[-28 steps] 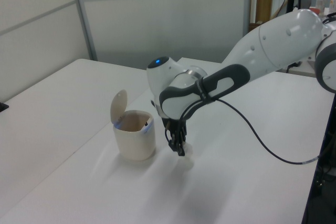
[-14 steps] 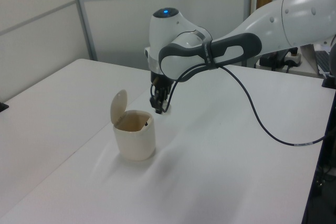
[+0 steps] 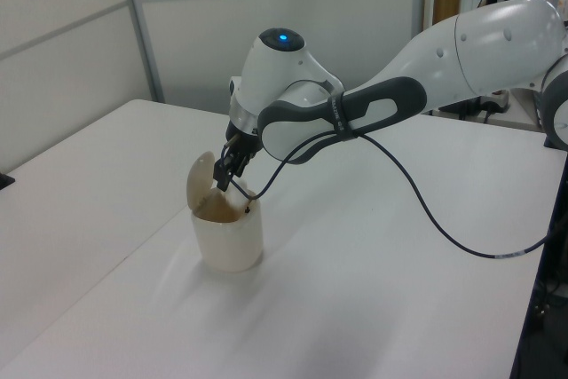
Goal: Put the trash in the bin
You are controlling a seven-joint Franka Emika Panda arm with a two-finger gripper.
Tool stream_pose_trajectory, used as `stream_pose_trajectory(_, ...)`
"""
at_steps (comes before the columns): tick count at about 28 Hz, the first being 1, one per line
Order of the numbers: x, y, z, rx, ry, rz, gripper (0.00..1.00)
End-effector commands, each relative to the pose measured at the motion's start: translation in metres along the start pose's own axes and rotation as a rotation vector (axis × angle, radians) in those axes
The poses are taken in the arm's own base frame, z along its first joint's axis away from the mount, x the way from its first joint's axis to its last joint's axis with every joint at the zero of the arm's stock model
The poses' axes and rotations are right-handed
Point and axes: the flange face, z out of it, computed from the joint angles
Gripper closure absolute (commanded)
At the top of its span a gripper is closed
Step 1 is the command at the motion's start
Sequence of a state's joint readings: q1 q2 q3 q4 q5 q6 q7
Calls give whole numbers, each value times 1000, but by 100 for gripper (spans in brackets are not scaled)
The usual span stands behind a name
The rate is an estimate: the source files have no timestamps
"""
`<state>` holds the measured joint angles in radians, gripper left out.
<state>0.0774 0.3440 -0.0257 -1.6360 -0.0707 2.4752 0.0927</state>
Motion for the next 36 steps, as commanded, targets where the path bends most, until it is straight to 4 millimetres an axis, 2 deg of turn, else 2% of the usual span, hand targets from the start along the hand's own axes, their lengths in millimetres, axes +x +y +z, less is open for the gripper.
stream_pose_trajectory(1,4,-8,-10,14,26,68,0)
stream_pose_trajectory(9,-3,1,-29,-6,-76,78,0)
stream_pose_trajectory(17,-17,8,-61,-26,-233,71,0)
stream_pose_trajectory(30,-49,28,-150,-45,-449,97,0)
stream_pose_trajectory(31,-53,31,-160,-33,-470,109,0)
stream_pose_trajectory(36,-58,55,-183,-3,-480,169,0)
